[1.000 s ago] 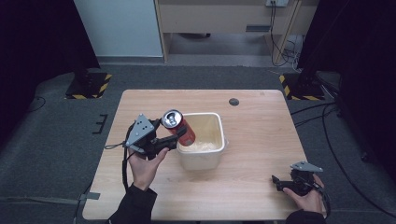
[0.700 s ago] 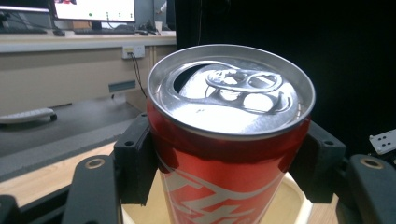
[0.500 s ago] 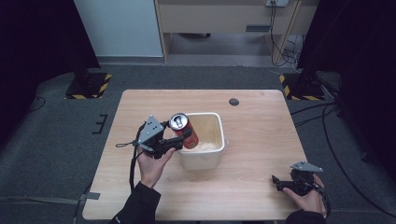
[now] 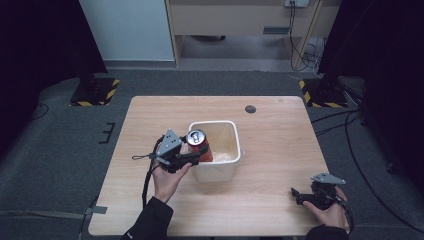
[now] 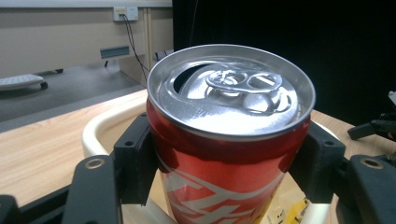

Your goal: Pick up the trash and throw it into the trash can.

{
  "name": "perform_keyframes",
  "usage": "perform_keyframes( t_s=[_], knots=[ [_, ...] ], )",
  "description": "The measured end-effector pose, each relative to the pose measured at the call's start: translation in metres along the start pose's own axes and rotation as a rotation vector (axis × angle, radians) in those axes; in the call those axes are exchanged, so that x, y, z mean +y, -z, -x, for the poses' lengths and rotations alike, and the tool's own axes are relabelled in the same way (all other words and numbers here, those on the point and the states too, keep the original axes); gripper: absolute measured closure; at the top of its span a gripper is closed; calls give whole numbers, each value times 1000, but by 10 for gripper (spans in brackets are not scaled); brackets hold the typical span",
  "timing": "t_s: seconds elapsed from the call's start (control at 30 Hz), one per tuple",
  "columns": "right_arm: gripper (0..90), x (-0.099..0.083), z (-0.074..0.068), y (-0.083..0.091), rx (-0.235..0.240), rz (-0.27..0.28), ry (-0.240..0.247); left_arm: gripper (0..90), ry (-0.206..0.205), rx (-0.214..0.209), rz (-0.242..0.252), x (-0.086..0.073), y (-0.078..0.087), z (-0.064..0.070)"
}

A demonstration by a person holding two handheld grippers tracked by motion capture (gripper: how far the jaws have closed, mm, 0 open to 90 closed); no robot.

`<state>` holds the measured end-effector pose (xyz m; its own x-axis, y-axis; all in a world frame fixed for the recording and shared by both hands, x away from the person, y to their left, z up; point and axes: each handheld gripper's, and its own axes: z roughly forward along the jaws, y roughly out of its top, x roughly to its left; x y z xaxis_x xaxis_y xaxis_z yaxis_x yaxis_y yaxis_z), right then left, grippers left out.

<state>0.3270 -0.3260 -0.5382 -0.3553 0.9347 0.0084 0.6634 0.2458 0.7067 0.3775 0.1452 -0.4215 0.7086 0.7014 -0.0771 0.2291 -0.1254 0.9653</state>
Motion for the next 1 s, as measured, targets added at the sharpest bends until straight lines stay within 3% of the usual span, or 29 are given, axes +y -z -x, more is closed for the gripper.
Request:
perform_keyframes(
  t_s=[0.3,0.5,0.77,1.0],
  knots=[
    [16,0,0,0,0,0,0,329,18,-14,-41,-14,-7,-1],
    [15,0,0,0,0,0,0,305,22,-24,-31,-16,-6,1],
    [16,0,0,0,0,0,0,256,20,-25,6,-10,7,-2],
    [15,0,0,0,0,0,0,232,15,1,12,-9,35,-6]
  ],
)
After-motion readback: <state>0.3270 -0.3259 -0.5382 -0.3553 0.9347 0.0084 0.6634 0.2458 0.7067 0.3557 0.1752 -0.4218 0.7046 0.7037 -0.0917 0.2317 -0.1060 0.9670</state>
